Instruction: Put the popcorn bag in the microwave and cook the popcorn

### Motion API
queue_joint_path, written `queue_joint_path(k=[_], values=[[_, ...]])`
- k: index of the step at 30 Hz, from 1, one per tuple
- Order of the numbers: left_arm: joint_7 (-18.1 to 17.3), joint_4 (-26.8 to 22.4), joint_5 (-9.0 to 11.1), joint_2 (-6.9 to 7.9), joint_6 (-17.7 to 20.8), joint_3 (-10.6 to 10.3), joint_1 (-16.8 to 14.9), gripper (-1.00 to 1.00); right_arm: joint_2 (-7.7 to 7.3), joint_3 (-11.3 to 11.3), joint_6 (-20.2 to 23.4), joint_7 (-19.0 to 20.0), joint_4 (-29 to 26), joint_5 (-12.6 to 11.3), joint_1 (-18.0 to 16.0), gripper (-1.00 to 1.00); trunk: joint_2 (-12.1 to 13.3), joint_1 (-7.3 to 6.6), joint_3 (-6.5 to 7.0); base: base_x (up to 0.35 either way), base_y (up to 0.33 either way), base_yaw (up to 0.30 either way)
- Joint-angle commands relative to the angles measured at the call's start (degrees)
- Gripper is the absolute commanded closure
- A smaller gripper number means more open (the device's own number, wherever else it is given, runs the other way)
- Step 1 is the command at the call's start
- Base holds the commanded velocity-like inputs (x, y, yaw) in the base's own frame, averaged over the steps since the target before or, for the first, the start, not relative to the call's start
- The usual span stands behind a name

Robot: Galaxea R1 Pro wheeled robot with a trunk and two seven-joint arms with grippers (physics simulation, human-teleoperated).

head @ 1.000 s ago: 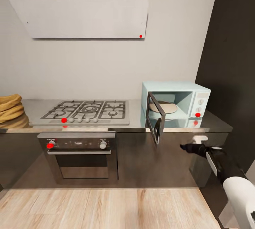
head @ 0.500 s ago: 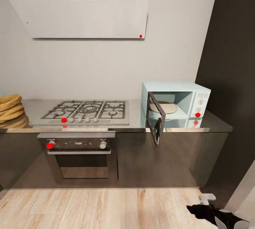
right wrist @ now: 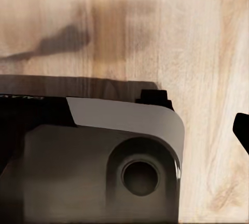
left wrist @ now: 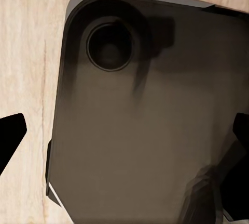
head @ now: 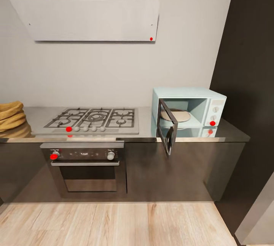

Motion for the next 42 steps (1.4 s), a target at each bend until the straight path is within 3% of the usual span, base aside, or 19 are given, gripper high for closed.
queue_joint_path(k=[1, 8, 16, 42], values=[[-0.3, 0.0, 0.5, 0.01, -0.1, 0.1, 0.0, -1.00, 0.06, -0.5, -0.5, -0.2, 0.2, 0.6, 0.0, -1.00, 0.0, 0.00, -0.05, 0.000, 0.000, 0.000], [-0.2, -0.1, 0.4, 0.00, -0.1, 0.1, 0.0, -1.00, 0.30, -0.6, 1.4, -0.6, 0.2, 0.3, 0.1, -1.00, 0.0, 0.00, -0.05, 0.000, 0.000, 0.000], [0.0, 0.0, 0.5, 0.02, -0.1, 0.1, 0.0, -1.00, 1.26, -0.7, 2.2, -7.5, 0.2, 0.2, 0.1, -1.00, 0.0, 0.00, 0.12, 0.000, 0.000, 0.184], [0.0, 0.0, 0.5, 0.01, -0.1, 0.1, 0.0, -1.00, 1.55, -0.8, 2.2, -9.9, 0.2, -0.2, 0.1, -1.00, 0.0, 0.00, 0.13, 0.000, 0.000, 0.269]])
